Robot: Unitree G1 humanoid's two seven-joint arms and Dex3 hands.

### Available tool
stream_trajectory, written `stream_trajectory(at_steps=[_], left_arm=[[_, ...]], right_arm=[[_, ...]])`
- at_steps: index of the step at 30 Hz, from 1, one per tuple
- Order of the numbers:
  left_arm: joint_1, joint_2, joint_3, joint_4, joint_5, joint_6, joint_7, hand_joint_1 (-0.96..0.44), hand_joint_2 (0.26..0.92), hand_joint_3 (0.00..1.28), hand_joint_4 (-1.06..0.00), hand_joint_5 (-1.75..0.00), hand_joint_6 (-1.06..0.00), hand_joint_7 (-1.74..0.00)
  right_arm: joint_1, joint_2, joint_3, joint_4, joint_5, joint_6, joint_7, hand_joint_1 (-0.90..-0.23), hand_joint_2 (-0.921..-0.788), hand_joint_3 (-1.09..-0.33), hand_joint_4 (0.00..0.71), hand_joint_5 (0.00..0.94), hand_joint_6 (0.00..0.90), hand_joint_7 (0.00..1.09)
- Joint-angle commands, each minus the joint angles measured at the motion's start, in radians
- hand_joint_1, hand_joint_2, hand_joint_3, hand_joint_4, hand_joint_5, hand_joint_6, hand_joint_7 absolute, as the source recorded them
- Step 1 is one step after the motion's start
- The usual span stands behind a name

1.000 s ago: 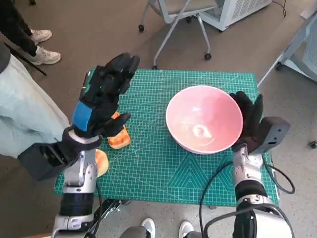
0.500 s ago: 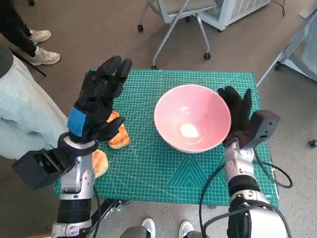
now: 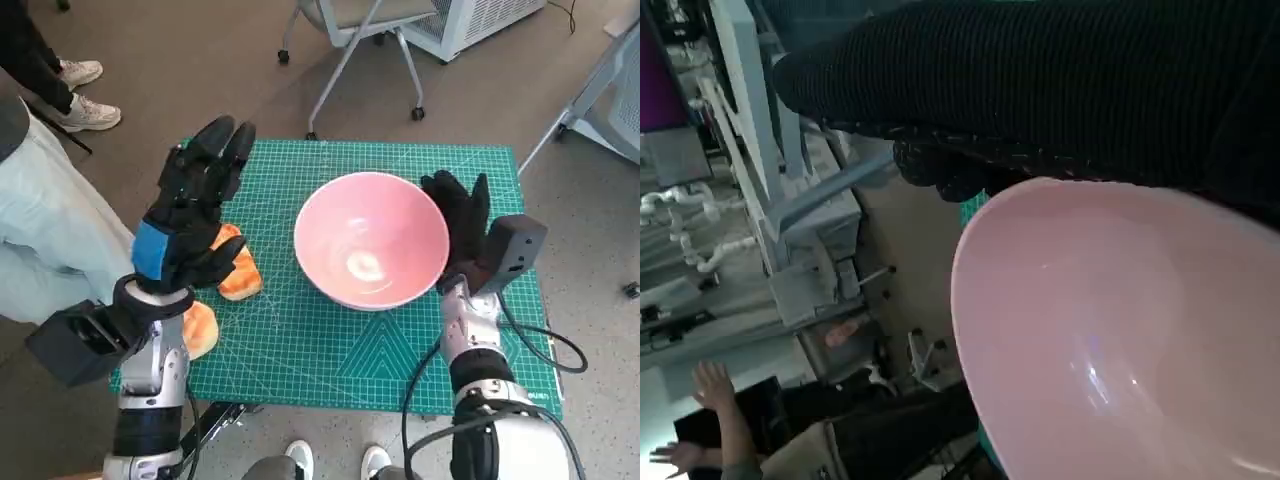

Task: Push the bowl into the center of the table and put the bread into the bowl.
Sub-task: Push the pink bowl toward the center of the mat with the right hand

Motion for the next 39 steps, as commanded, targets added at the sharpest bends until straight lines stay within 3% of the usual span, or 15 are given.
stream_trajectory(at_steps=[1, 14, 23, 29, 34, 39], left_arm=[[0.010, -0.001, -0.003, -0.010, 0.011, -0.018, 0.008, -0.64, 0.921, 0.40, -0.14, -0.01, 0.00, -0.44], [0.002, -0.007, -0.018, 0.010, 0.011, -0.028, 0.003, -0.64, 0.921, 0.41, -0.14, -0.01, 0.00, -0.44], [0.001, -0.005, -0.027, 0.008, 0.008, -0.028, -0.001, -0.62, 0.921, 0.42, -0.14, 0.00, 0.00, -0.43], [-0.004, -0.006, -0.030, 0.016, 0.005, -0.031, -0.005, -0.62, 0.921, 0.42, -0.14, 0.00, 0.00, -0.43], [-0.010, -0.009, -0.031, 0.025, 0.004, -0.033, -0.008, -0.62, 0.921, 0.42, -0.14, 0.00, 0.00, -0.43], [-0.018, -0.013, -0.034, 0.027, 0.007, -0.030, -0.006, -0.62, 0.921, 0.42, -0.14, 0.00, 0.00, -0.43]], right_arm=[[0.004, 0.012, 0.007, 0.016, -0.007, 0.024, 0.005, -0.583, -0.921, -0.928, 0.120, 0.002, 0.220, 0.18], [-0.001, 0.007, 0.003, 0.017, -0.002, 0.049, 0.006, -0.582, -0.921, -0.922, 0.123, 0.004, 0.228, 0.17], [0.004, -0.014, -0.009, 0.010, 0.007, 0.030, 0.016, -0.587, -0.921, -0.916, 0.114, 0.001, 0.241, 0.16], [-0.002, -0.033, -0.009, -0.010, 0.007, -0.032, 0.029, -0.591, -0.921, -0.918, 0.115, 0.002, 0.241, 0.16], [-0.004, -0.045, 0.000, -0.046, 0.014, -0.133, 0.092, -0.577, -0.921, -0.945, 0.105, 0.000, 0.218, 0.14], [0.009, -0.049, 0.010, -0.084, 0.022, -0.225, 0.165, -0.604, -0.921, -0.930, 0.105, 0.002, 0.205, 0.13]])
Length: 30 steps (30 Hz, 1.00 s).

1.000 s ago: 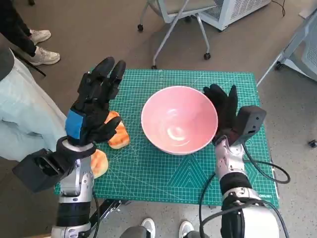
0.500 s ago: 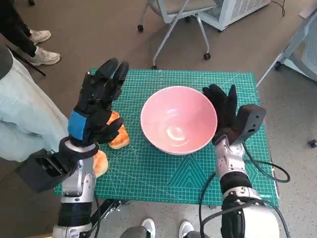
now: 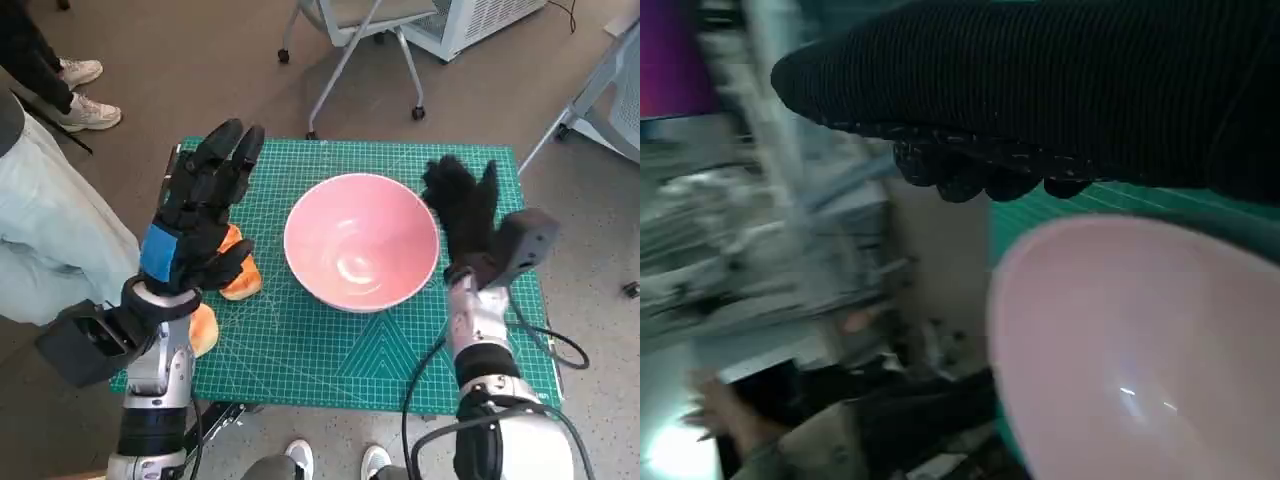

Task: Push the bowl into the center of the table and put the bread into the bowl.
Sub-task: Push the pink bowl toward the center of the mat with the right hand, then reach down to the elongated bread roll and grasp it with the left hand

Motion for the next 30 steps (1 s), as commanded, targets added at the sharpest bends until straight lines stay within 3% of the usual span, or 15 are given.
stream_trajectory(at_steps=[1, 6, 13, 22, 30], left_arm=[[-0.021, -0.006, -0.007, 0.012, 0.007, -0.012, 0.001, -0.62, 0.921, 0.42, -0.14, 0.00, 0.00, -0.43], [-0.038, -0.012, -0.011, 0.027, 0.012, -0.016, 0.004, -0.62, 0.921, 0.43, -0.14, 0.00, 0.00, -0.44], [-0.072, -0.019, -0.017, 0.053, 0.017, -0.014, 0.009, -0.63, 0.921, 0.43, -0.14, 0.00, 0.00, -0.45], [-0.102, -0.020, -0.030, 0.039, 0.012, 0.014, 0.014, -0.63, 0.921, 0.43, -0.14, 0.00, 0.00, -0.47], [-0.130, -0.016, -0.030, 0.039, -0.013, 0.032, -0.008, -0.64, 0.921, 0.43, -0.14, 0.00, 0.00, -0.48]], right_arm=[[0.025, -0.002, 0.017, -0.043, 0.016, -0.092, 0.084, -0.610, -0.921, -0.924, 0.107, 0.003, 0.204, 0.13], [0.057, -0.005, 0.052, -0.129, 0.016, -0.204, 0.169, -0.651, -0.921, -0.886, 0.134, 0.014, 0.208, 0.14], [0.108, -0.002, 0.093, -0.284, 0.062, -0.266, 0.269, -0.668, -0.921, -0.836, 0.157, 0.019, 0.230, 0.16], [0.198, 0.027, 0.165, -0.506, 0.143, -0.207, 0.346, -0.686, -0.921, -0.801, 0.186, 0.023, 0.248, 0.20], [0.267, 0.026, 0.219, -0.643, 0.174, -0.134, 0.367, -0.674, -0.921, -0.776, 0.195, 0.019, 0.244, 0.22]])
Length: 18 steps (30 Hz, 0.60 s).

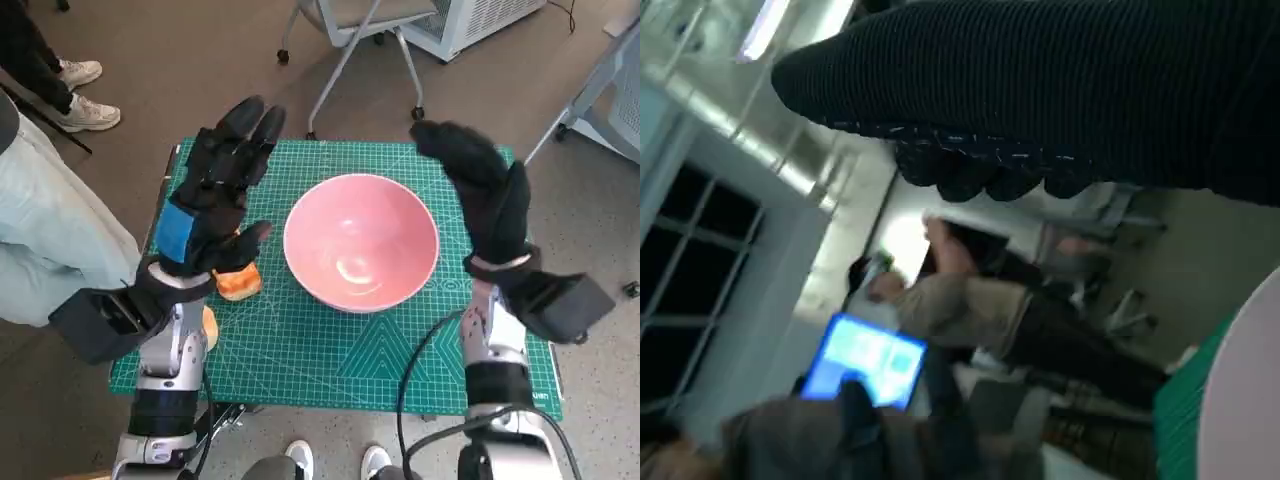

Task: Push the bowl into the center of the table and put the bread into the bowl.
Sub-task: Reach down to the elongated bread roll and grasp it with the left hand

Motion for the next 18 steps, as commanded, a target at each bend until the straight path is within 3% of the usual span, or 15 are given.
stream_trajectory(at_steps=[1, 6, 18], left_arm=[[-0.024, 0.002, -0.002, -0.010, -0.011, 0.009, -0.013, -0.64, 0.921, 0.43, -0.14, 0.00, 0.00, -0.48], [-0.035, 0.003, -0.007, -0.008, -0.004, 0.004, -0.022, -0.64, 0.921, 0.43, -0.14, 0.00, 0.00, -0.49], [-0.052, 0.027, -0.003, 0.001, 0.011, -0.002, -0.036, -0.65, 0.921, 0.42, -0.14, 0.00, 0.00, -0.50]], right_arm=[[0.050, 0.001, 0.024, -0.057, 0.022, 0.050, 0.016, -0.673, -0.921, -0.775, 0.195, 0.018, 0.244, 0.22], [0.055, -0.008, 0.028, -0.083, 0.033, 0.074, 0.015, -0.668, -0.921, -0.769, 0.189, 0.012, 0.231, 0.23], [0.054, -0.010, 0.038, -0.093, 0.019, 0.079, -0.016, -0.670, -0.921, -0.773, 0.184, 0.005, 0.207, 0.25]])
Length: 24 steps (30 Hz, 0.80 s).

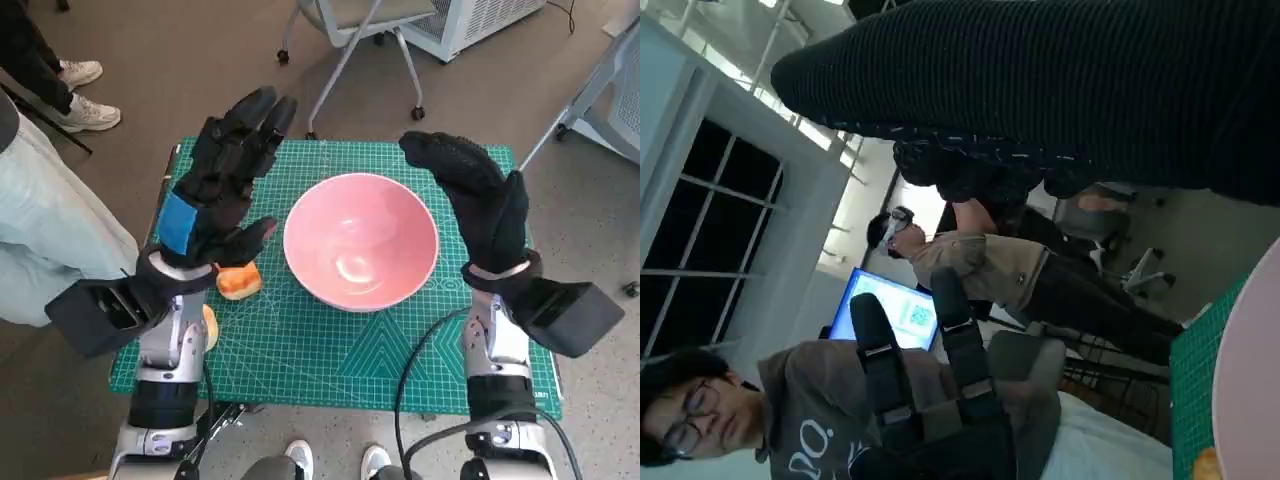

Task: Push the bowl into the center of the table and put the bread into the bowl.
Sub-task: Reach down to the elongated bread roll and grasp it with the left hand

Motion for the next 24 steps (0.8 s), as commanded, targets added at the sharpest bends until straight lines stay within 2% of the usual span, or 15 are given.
stream_trajectory(at_steps=[1, 13, 18, 19, 22, 24], left_arm=[[-0.022, 0.012, 0.000, 0.002, 0.012, -0.004, -0.004, -0.65, 0.921, 0.42, -0.14, 0.00, 0.00, -0.50], [-0.010, 0.054, 0.012, -0.016, 0.037, -0.014, -0.005, -0.65, 0.921, 0.42, -0.14, 0.00, 0.00, -0.52], [-0.020, 0.155, 0.050, 0.018, 0.111, -0.092, -0.016, -0.65, 0.921, 0.40, -0.15, -0.01, 0.00, -0.53], [-0.023, 0.190, 0.059, 0.025, 0.146, -0.107, -0.012, -0.60, 0.917, 0.32, -0.17, -0.01, -0.04, -0.52], [-0.032, 0.325, 0.086, 0.040, 0.256, -0.119, -0.005, -0.59, 0.920, 0.33, -0.18, -0.01, -0.04, -0.53], [-0.033, 0.389, 0.094, 0.040, 0.288, -0.095, -0.015, -0.54, 0.920, 0.29, -0.19, -0.01, -0.06, -0.54]], right_arm=[[0.023, -0.001, 0.006, 0.006, -0.017, 0.009, -0.019, -0.670, -0.921, -0.773, 0.184, 0.005, 0.207, 0.25], [0.019, 0.001, 0.015, 0.014, -0.041, -0.009, -0.044, -0.672, -0.921, -0.769, 0.183, 0.003, 0.199, 0.27], [0.021, -0.001, 0.015, 0.014, -0.043, -0.013, -0.048, -0.671, -0.921, -0.772, 0.179, 0.001, 0.192, 0.28], [0.022, -0.002, 0.014, 0.013, -0.042, -0.013, -0.048, -0.671, -0.921, -0.773, 0.178, 0.001, 0.190, 0.28], [0.024, -0.009, 0.009, 0.011, -0.033, -0.011, -0.043, -0.669, -0.921, -0.775, 0.177, 0.001, 0.184, 0.29], [0.024, -0.011, 0.005, 0.010, -0.027, -0.009, -0.040, -0.667, -0.921, -0.777, 0.176, 0.001, 0.180, 0.29]])
